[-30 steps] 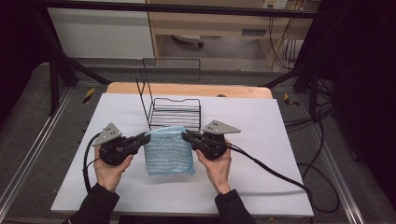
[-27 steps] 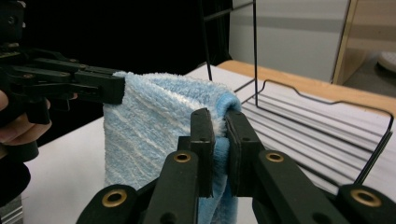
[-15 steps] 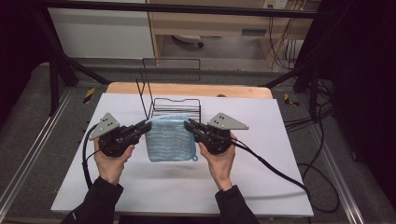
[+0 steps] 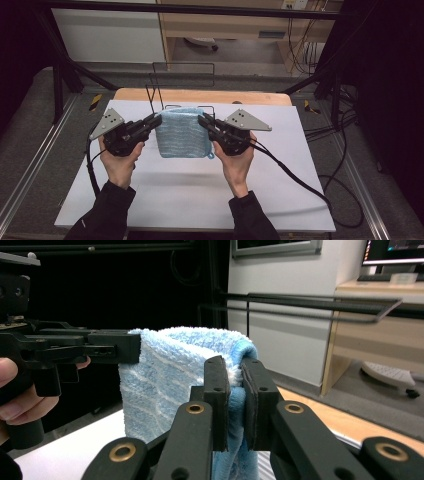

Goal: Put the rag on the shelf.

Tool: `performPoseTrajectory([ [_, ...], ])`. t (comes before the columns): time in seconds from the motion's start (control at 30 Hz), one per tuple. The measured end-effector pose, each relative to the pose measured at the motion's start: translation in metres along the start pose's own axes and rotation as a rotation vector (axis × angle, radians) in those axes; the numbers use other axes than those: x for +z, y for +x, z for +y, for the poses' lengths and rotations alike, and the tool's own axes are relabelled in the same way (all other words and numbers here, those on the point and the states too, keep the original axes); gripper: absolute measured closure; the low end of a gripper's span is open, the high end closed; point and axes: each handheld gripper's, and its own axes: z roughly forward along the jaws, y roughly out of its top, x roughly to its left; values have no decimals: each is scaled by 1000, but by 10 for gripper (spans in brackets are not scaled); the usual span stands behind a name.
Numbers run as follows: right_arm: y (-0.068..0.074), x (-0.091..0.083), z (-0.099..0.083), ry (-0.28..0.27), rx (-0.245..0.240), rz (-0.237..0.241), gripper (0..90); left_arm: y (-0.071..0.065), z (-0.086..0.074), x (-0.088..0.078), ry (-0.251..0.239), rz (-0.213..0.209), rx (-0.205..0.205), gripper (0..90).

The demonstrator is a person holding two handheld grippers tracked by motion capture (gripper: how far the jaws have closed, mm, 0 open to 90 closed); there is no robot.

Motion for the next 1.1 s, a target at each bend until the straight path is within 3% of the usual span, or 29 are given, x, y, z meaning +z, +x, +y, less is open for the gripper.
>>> performPoseTrajectory([
  [0.7, -2, 9, 61, -91, -73, -48, 831, 6, 55, 10, -143, 22, 2, 819],
  [1.1, -9, 20, 86, -124, -90, -64, 831, 12, 81, 17, -181, 41, 9, 819],
])
